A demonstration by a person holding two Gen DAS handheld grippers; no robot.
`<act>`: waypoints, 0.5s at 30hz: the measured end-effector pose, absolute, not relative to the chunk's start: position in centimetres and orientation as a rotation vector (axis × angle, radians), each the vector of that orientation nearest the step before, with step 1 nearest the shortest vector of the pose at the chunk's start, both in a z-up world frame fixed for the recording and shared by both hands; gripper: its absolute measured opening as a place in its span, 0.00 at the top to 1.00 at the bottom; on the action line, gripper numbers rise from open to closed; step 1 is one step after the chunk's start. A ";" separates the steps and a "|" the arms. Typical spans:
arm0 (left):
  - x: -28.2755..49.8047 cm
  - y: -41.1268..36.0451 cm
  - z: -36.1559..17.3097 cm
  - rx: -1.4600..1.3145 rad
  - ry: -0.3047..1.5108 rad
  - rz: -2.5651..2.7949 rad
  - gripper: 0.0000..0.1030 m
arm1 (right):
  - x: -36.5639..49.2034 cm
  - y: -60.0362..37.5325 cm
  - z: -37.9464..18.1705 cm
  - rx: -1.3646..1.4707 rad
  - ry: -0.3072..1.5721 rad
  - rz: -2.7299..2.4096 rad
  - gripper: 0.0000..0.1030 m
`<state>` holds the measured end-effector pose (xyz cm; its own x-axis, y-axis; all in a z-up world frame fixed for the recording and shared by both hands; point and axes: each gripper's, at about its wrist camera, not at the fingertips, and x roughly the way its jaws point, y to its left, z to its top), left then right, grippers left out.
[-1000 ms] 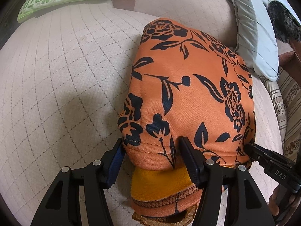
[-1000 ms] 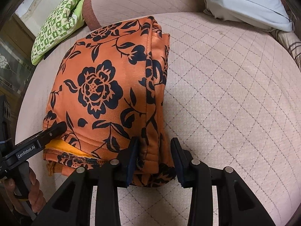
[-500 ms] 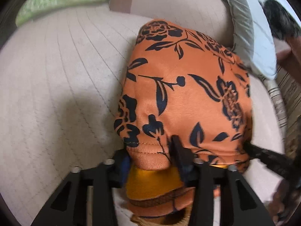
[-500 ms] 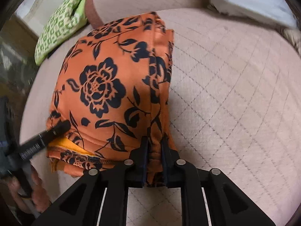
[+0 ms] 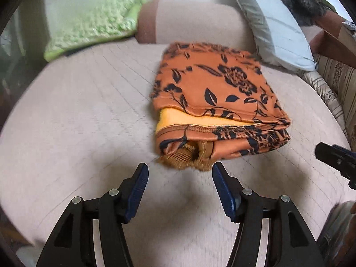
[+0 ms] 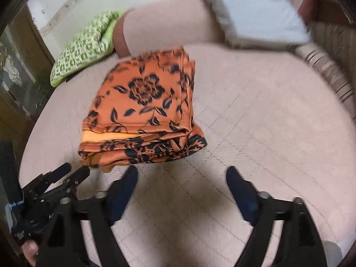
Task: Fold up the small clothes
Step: 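Open both tools and lift them away from the folded blouse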
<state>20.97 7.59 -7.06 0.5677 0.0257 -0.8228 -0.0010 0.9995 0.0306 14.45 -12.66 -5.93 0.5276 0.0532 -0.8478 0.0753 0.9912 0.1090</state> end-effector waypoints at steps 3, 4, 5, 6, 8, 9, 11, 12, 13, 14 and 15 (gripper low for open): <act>17.8 6.7 -4.5 0.014 0.906 0.036 0.41 | 12.2 -11.3 -4.4 0.068 0.974 -0.039 0.17; 16.7 6.1 -3.7 0.021 0.891 0.045 0.41 | 11.5 -11.0 -4.0 0.054 0.966 -0.042 0.17; 15.9 5.9 -3.0 0.032 0.875 0.052 0.41 | 11.1 -10.7 -3.6 0.057 0.959 -0.038 0.17; 15.1 5.5 -2.5 0.041 0.862 0.057 0.41 | 10.4 -10.7 -3.1 0.075 0.944 -0.029 0.17; 13.3 5.0 -1.2 0.079 0.827 0.083 0.41 | 9.4 -10.9 -2.5 0.113 0.935 -0.021 0.17; 12.5 4.8 -0.6 0.080 0.822 0.084 0.41 | 8.9 -11.1 -1.9 0.137 0.932 -0.009 0.17; 11.6 4.8 0.1 0.053 0.841 0.064 0.41 | 7.9 -10.9 -0.8 0.148 0.916 -0.014 0.17; 10.9 5.0 0.7 0.031 0.863 0.054 0.41 | 7.6 -10.8 -0.4 0.145 0.907 -0.020 0.17; 10.6 5.2 1.1 0.016 0.875 0.043 0.41 | 6.9 -10.8 0.3 0.139 0.894 -0.027 0.17; 10.0 5.3 1.6 0.004 0.876 0.036 0.41 | 6.4 -10.8 0.8 0.137 0.893 -0.034 0.17; 9.0 5.5 2.5 -0.006 0.863 0.043 0.41 | 6.0 -10.8 1.1 0.142 0.894 -0.034 0.17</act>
